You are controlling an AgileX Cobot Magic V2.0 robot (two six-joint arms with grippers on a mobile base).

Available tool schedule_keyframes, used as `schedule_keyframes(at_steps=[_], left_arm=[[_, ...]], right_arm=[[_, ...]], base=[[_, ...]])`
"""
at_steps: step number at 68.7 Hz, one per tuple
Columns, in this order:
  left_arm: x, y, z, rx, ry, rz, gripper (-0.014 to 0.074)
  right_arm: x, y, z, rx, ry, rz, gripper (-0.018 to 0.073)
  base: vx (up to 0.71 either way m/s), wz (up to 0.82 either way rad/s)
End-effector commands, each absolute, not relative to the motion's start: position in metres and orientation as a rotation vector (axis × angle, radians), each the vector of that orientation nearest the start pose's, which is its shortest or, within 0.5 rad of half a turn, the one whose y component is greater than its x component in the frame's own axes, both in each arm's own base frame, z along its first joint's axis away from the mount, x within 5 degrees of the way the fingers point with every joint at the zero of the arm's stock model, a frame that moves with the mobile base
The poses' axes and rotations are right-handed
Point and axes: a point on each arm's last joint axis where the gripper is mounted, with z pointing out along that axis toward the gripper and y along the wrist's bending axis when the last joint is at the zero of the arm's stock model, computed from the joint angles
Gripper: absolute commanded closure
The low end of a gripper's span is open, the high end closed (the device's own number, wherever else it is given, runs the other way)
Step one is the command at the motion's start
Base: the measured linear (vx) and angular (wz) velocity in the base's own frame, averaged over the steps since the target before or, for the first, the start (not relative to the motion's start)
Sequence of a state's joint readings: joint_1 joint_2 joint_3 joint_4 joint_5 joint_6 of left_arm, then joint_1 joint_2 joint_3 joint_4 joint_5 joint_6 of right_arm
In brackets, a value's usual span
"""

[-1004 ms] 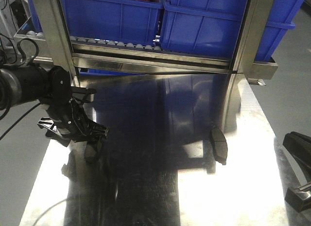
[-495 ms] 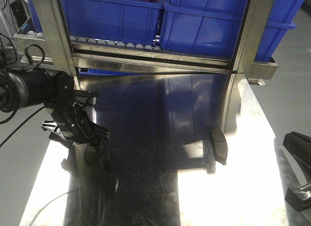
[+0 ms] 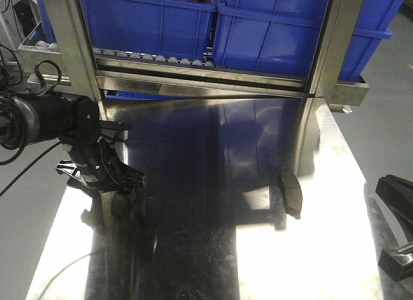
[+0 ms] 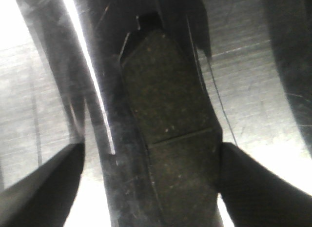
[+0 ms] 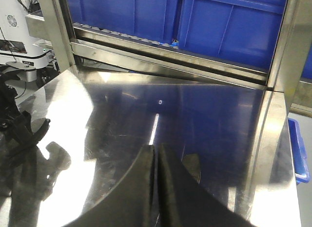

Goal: Move and align brake pads A on conveyor
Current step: 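Close the left gripper on the brake pad and lift it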

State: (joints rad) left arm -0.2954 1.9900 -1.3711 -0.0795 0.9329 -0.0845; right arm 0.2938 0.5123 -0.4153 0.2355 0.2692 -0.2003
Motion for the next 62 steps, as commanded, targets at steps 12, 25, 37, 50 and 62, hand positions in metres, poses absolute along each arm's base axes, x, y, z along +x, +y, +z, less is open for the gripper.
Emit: schedule_keyframes(at_steps=[12, 25, 37, 50, 62], left_arm=[[0.373, -0.122, 0.192, 0.246, 2.945, -0.164, 0.0352], [0.373, -0.121, 0.192, 0.252, 2.944, -0.155, 0.0521], [0.372, -0.121, 0.203, 0.261, 2.892, -0.160, 0.0538], [0.354, -0.115, 0.228, 0.296, 2.755, -0.180, 0.0536], [0.325, -0.106, 0.251, 0.341, 2.658, -0.182, 0.0536]], right_arm=[[0.107, 0.036, 0.306, -0.266, 1.734, 0.269, 0.0567], [0.107, 0.036, 0.306, -0.266, 1.734, 0.269, 0.0567], [0.107, 0.036, 0.306, -0.266, 1.734, 0.269, 0.0567], [0.107, 0.036, 0.306, -0.266, 1.734, 0.269, 0.0567], [0.107, 0.036, 0.306, -0.267, 1.736, 0.269, 0.0567]], base=[[0.00, 0.00], [0.00, 0.00], [0.00, 0.00], [0.00, 0.00], [0.00, 0.00]])
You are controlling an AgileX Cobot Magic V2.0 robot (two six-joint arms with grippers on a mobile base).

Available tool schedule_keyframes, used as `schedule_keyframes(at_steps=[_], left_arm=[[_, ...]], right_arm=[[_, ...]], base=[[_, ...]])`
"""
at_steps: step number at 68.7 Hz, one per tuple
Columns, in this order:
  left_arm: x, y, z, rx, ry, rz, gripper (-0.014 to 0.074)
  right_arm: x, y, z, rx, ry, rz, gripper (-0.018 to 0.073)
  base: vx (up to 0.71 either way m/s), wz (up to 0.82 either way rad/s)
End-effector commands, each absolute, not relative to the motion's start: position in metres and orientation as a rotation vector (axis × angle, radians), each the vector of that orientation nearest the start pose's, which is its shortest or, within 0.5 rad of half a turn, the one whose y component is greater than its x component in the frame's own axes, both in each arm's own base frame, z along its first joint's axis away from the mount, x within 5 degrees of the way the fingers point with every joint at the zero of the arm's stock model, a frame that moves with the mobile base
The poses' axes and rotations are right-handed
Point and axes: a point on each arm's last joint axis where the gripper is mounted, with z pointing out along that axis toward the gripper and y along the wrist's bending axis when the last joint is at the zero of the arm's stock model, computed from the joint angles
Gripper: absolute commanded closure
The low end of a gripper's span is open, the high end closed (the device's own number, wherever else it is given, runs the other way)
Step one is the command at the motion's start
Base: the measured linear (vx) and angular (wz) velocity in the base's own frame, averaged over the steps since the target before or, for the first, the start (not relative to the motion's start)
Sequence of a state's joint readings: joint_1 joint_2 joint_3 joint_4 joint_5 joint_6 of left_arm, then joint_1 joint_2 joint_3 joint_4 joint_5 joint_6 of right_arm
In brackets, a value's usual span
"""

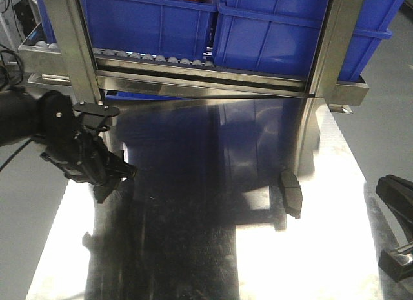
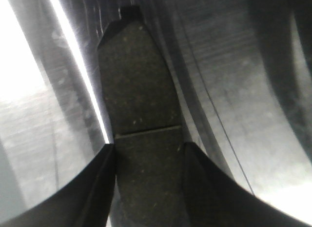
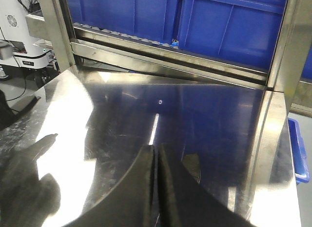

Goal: Move and align brake pads A on conveyor
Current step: 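Close the left gripper on the brake pad and lift it, then withdraw the left gripper holding the pad from the table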

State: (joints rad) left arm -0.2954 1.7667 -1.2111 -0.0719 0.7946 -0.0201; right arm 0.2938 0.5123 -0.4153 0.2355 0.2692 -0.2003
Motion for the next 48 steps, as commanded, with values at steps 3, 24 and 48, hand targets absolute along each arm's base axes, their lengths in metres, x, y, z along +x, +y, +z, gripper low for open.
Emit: schedule_keyframes(at_steps=[3, 24, 48], left_arm=[[0.318, -0.103, 0.254, 0.338, 2.639, -0.184, 0.0536], [0.236, -0.077, 0.284, 0.333, 2.359, -0.210, 0.0536], [0.134, -0.044, 0.297, 0.297, 2.012, -0.239, 0.0536]], right_arm=[[0.107, 0.036, 0.306, -0.267, 1.736, 0.269, 0.0567], [0.107, 0.036, 0.306, -0.267, 1.736, 0.269, 0.0567], [0.107, 0.036, 0.306, -0.267, 1.736, 0.269, 0.0567]], base=[[0.00, 0.00], [0.00, 0.00], [0.00, 0.00]])
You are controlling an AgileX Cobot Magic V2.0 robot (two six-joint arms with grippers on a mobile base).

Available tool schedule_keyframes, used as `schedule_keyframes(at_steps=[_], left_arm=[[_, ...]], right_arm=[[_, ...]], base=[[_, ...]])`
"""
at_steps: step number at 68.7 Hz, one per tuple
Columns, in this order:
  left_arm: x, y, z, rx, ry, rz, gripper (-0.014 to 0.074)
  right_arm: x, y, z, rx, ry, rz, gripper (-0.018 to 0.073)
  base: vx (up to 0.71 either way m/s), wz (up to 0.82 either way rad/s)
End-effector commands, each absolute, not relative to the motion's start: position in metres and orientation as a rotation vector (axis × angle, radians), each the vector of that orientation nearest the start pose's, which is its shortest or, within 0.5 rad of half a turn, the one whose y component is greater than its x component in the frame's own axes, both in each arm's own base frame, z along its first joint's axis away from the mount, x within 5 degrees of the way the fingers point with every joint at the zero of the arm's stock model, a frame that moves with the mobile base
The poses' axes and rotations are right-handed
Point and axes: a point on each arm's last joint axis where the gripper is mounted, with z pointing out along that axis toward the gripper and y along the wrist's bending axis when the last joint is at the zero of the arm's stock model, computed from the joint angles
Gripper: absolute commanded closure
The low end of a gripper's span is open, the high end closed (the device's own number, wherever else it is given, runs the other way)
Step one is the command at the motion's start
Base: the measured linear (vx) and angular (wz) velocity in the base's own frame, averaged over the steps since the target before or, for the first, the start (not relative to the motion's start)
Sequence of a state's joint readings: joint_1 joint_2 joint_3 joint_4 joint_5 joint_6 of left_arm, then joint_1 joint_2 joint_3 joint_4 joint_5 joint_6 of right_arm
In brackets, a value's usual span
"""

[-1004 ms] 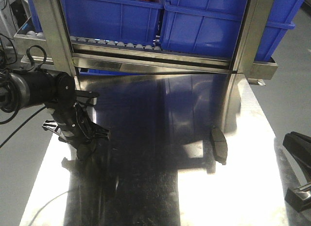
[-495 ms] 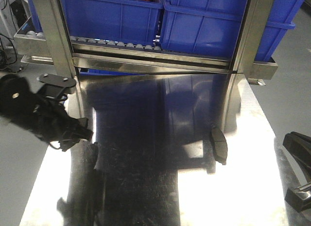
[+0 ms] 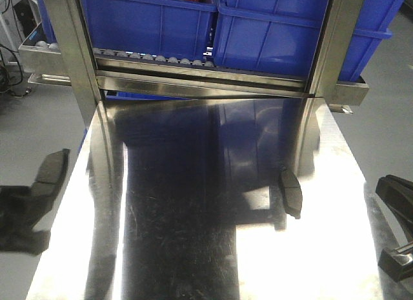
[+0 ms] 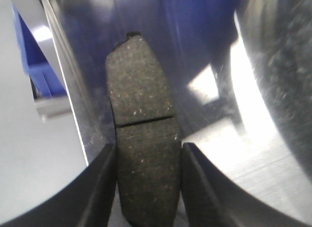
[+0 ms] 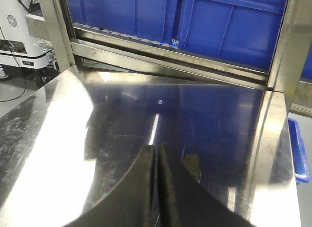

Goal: Move and align brake pads A on conveyor
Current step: 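Withdraw the left gripper holding the pad from the table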

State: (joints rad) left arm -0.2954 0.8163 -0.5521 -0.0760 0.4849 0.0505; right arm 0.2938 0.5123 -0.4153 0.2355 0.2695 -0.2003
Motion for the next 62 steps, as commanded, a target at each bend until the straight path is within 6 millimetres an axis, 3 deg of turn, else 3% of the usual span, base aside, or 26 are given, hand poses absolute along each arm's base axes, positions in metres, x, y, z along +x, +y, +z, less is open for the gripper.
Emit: schedule_keyframes(at_steps=[1, 12, 26, 62], left_arm=[[0.130, -0.043, 0.296, 0.296, 2.005, -0.240, 0.0536], [0.100, -0.034, 0.294, 0.279, 1.886, -0.253, 0.0536], [0.081, -0.028, 0.293, 0.259, 1.761, -0.263, 0.0536], [0.078, -0.027, 0.294, 0.257, 1.747, -0.265, 0.0536]], right_arm=[[0.107, 0.036, 0.306, -0.267, 1.736, 0.269, 0.0567], [0.107, 0.036, 0.306, -0.266, 1.735, 0.269, 0.0567], [0.107, 0.036, 0.306, -0.266, 1.735, 0.269, 0.0567], [0.107, 0.036, 0.306, -0.266, 1.735, 0.269, 0.0567]], base=[[0.00, 0.00], [0.00, 0.00], [0.00, 0.00], [0.00, 0.00]])
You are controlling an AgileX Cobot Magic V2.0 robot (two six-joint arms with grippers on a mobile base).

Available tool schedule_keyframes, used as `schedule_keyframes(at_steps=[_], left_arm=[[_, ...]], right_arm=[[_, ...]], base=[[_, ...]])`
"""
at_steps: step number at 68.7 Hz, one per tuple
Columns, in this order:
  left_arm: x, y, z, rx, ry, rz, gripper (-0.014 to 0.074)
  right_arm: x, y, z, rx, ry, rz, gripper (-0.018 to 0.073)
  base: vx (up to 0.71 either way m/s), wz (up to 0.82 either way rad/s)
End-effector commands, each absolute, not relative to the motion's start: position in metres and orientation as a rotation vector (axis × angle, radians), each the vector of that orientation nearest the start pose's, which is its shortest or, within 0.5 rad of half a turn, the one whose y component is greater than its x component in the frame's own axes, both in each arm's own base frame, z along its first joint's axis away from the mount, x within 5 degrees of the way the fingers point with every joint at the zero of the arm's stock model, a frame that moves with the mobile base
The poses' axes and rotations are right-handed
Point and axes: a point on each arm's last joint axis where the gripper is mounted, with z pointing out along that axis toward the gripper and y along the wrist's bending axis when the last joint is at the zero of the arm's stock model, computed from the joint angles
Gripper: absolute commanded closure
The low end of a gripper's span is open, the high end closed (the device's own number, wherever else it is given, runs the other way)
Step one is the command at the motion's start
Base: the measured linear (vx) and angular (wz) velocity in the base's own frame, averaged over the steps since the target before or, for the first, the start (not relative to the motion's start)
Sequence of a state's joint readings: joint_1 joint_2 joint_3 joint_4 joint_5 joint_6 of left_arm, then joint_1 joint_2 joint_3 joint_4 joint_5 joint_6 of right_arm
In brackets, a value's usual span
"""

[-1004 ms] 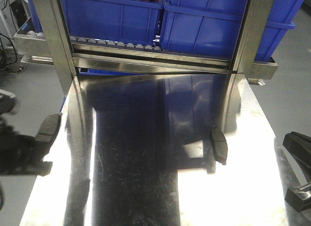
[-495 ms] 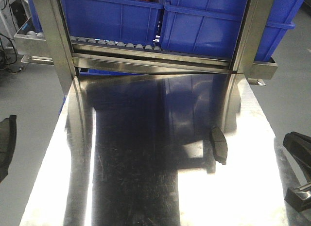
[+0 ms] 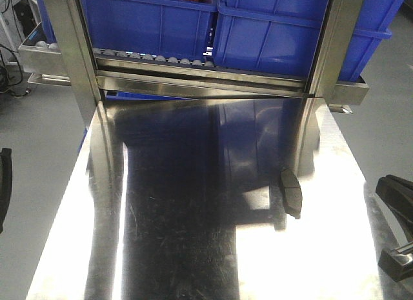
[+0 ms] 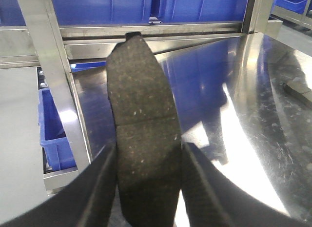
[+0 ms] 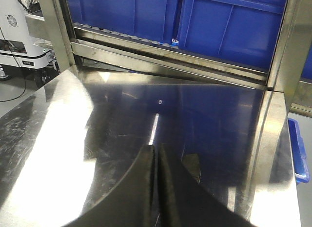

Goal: Move and align brake pads A on conveyor
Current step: 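Withdraw the left gripper holding the pad from the table, then lower the right gripper onto the remaining brake pad on the table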

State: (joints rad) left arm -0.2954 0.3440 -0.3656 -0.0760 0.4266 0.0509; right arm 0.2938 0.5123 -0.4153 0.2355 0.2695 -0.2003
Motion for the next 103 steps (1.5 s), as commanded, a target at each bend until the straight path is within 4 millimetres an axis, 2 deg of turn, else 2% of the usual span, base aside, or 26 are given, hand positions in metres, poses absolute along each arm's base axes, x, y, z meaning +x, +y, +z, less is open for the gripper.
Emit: schedule_keyframes(at_steps=[1, 55, 65, 75, 81, 85, 94, 96, 103], left_arm=[[0.078, -0.027, 0.294, 0.257, 1.747, -0.265, 0.0536], [0.078, -0.027, 0.294, 0.257, 1.747, -0.265, 0.0536], [0.078, -0.027, 0.294, 0.257, 1.747, -0.265, 0.0536], [0.078, -0.027, 0.294, 0.257, 1.747, -0.265, 0.0536], [0.078, -0.027, 0.294, 0.257, 1.747, -0.265, 0.0536], [0.078, -0.027, 0.294, 0.257, 1.747, -0.265, 0.0536], [0.078, -0.027, 0.294, 0.257, 1.747, -0.265, 0.0536], [0.078, -0.027, 0.294, 0.257, 1.747, -0.265, 0.0536], [0.078, -0.027, 0.294, 0.257, 1.747, -0.265, 0.0536]], right_arm=[[0.107, 0.036, 0.306, -0.266, 1.735, 0.269, 0.0567], [0.107, 0.036, 0.306, -0.264, 1.731, 0.269, 0.0567], [0.108, 0.036, 0.308, -0.256, 1.708, 0.267, 0.0538], [0.109, 0.035, 0.313, -0.209, 1.665, 0.297, 0.0408], [0.109, 0.035, 0.313, -0.217, 1.657, 0.285, 0.0256], [0.109, 0.035, 0.313, -0.236, 1.654, 0.266, 0.0109], [0.117, 0.037, 0.309, -0.240, 1.684, 0.260, -0.0146], [0.119, 0.038, 0.307, -0.241, 1.707, 0.264, -0.0172], [0.130, 0.042, 0.298, -0.221, 1.788, 0.289, -0.0165]], base=[[0.00, 0.00], [0.00, 0.00], [0.00, 0.00], [0.00, 0.00], [0.00, 0.00], [0.00, 0.00], [0.00, 0.00], [0.00, 0.00], [0.00, 0.00]])
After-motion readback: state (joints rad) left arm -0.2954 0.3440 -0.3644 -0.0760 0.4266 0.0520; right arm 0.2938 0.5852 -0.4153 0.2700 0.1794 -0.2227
